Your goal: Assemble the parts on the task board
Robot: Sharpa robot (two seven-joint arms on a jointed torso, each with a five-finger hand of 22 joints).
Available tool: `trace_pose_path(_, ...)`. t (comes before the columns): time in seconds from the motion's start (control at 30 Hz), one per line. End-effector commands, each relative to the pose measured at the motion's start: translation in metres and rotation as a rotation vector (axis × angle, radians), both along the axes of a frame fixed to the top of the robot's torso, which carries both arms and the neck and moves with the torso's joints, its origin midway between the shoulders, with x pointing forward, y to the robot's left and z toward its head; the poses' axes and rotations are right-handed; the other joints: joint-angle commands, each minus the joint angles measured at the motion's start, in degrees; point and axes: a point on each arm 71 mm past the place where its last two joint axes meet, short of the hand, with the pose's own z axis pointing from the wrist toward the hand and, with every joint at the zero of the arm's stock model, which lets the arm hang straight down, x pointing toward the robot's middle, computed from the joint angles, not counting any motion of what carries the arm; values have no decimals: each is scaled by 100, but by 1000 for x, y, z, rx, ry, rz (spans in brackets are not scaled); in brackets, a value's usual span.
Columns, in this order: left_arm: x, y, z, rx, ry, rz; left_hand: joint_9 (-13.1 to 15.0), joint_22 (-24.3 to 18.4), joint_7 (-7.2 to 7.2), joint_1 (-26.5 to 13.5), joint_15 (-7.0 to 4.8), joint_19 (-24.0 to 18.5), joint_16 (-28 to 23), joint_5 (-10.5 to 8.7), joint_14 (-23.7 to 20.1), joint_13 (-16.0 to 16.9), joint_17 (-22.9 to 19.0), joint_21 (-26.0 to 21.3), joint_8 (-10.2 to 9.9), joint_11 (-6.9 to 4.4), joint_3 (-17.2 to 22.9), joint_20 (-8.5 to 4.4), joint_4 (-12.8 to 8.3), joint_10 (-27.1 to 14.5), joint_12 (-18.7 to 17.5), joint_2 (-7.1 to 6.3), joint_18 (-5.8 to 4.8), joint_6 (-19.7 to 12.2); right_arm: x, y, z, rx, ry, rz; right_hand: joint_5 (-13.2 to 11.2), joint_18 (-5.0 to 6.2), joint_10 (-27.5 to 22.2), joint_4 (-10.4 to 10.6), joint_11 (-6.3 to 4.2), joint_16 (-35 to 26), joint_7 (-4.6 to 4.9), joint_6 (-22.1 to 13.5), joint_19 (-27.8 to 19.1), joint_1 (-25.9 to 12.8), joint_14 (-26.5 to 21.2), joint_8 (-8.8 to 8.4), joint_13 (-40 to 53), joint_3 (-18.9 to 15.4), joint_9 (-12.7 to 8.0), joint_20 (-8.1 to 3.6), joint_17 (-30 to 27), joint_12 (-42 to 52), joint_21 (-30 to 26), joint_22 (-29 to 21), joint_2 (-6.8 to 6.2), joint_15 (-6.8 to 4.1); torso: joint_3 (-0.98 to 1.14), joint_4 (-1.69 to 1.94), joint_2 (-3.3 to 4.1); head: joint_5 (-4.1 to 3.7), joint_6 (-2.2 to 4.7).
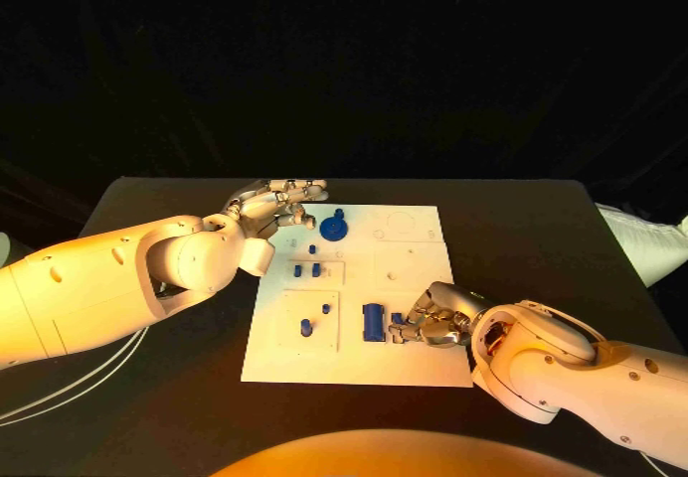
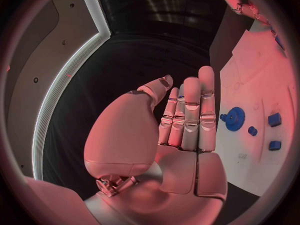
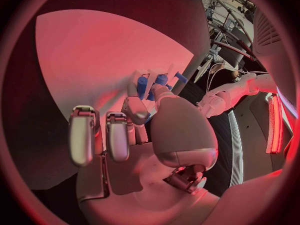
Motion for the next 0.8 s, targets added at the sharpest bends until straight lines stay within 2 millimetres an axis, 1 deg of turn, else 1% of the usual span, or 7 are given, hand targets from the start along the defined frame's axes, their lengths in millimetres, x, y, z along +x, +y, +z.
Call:
trace_pose_path(0.03,-1,-2,1,-10,-7,-20,0,-9,8,14,2,-17,37,-21,-52,-5,-5,-18,21,9,-31,28,-6,-41,18,57,64,-33,-1,3,1,-8,-14,21,-71,-40,19,4,0,17,25,34,112,-141,524,-19,19,-125,14,-31,1095,18,7,170,22,24,1,-4,-2,0,2)
trace_pose_path(0.27,-1,-2,1,-10,-6,-20,0,-10,10,6,4,-17,39,-24,-53,-5,-10,-20,22,11,-38,29,-3,-46,23,58,63,-36,-3,5,4,3,-33,24,-278,-50,55,10,-19,44,2,88,131,-458,532,5,76,-430,42,-42,1135,88,40,218,147,10,5,-2,-3,0,5)
trace_pose_path(0.33,-1,-2,1,-10,-6,-20,0,-10,10,6,4,-17,39,-24,-53,-5,-10,-20,22,11,-38,29,-3,-46,23,58,63,-36,-3,4,5,3,-40,25,-303,-53,65,10,-23,49,-3,99,137,-492,534,11,94,-473,48,-45,1142,115,49,231,164,7,8,0,-3,2,4)
trace_pose_path(0.53,-1,-2,1,-9,-6,-20,0,-10,10,6,4,-17,39,-24,-53,-5,-10,-20,22,11,-38,29,-3,-46,23,58,63,-36,-4,1,7,1,-50,24,-310,-54,71,10,-25,54,-6,105,139,-503,535,14,105,-490,50,-46,1149,131,54,238,172,6,5,-9,-1,14,9)
trace_pose_path(0.67,-1,-1,1,-9,-6,-20,0,-11,10,4,5,-17,40,-25,-54,-5,-12,-21,22,11,-41,30,-2,-49,26,59,63,-38,-4,-2,8,-6,-55,21,-294,-57,79,2,-29,60,-11,116,144,-496,537,20,118,-506,55,-48,1159,150,63,251,192,3,5,-7,-1,4,10)
trace_pose_path(0.77,-1,-1,1,-9,-6,-20,0,-11,10,3,5,-17,41,-25,-54,-5,-12,-21,22,11,-41,30,-2,-49,26,60,63,-38,-4,-6,7,-17,-52,22,-266,-57,80,-17,-34,60,-15,118,143,-427,537,22,118,-527,60,-52,1158,142,61,249,208,-1,3,-8,-2,3,13)
trace_pose_path(0.8,-1,-2,1,-9,-6,-20,0,-11,10,3,5,-17,41,-25,-54,-5,-12,-21,22,11,-41,30,-2,-49,26,60,63,-38,-4,-6,6,-21,-49,24,-286,-56,81,-41,-34,57,-17,115,141,-321,536,20,121,-548,64,-55,1154,139,58,245,204,-4,4,-8,-3,2,16)
